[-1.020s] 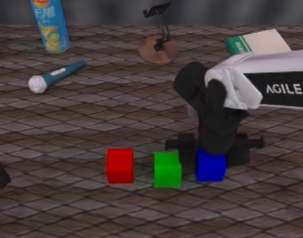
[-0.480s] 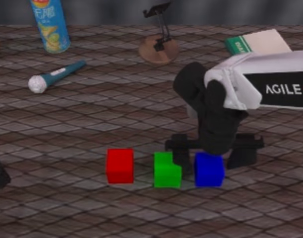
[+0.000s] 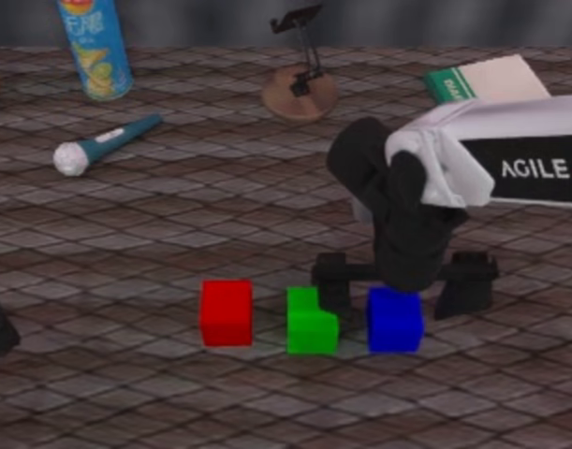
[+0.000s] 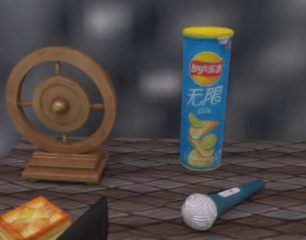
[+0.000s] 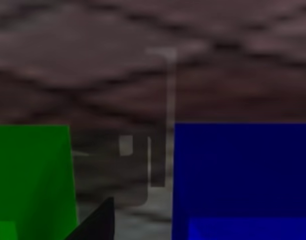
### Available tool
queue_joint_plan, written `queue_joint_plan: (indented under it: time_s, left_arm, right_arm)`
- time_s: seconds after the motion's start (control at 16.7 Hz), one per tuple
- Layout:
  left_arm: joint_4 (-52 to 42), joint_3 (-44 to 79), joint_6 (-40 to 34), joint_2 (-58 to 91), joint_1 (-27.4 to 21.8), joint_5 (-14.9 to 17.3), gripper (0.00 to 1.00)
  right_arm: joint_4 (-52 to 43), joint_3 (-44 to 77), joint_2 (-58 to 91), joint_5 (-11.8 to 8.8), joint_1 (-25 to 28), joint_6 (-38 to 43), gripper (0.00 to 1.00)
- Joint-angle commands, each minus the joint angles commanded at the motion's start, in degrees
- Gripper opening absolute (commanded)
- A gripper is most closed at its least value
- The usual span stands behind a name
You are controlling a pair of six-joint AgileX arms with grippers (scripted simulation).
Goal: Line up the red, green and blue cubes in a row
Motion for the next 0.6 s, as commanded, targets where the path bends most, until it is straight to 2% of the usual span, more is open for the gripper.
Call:
queue_joint_plan:
  time_s: [0.6]
  left_arm:
    - [0.00,0.00,0.00,0.00,0.00,0.00,1.00]
  right_arm:
    - [-14.14,8.47,-5.67,-0.04,0.65,0.00,1.00]
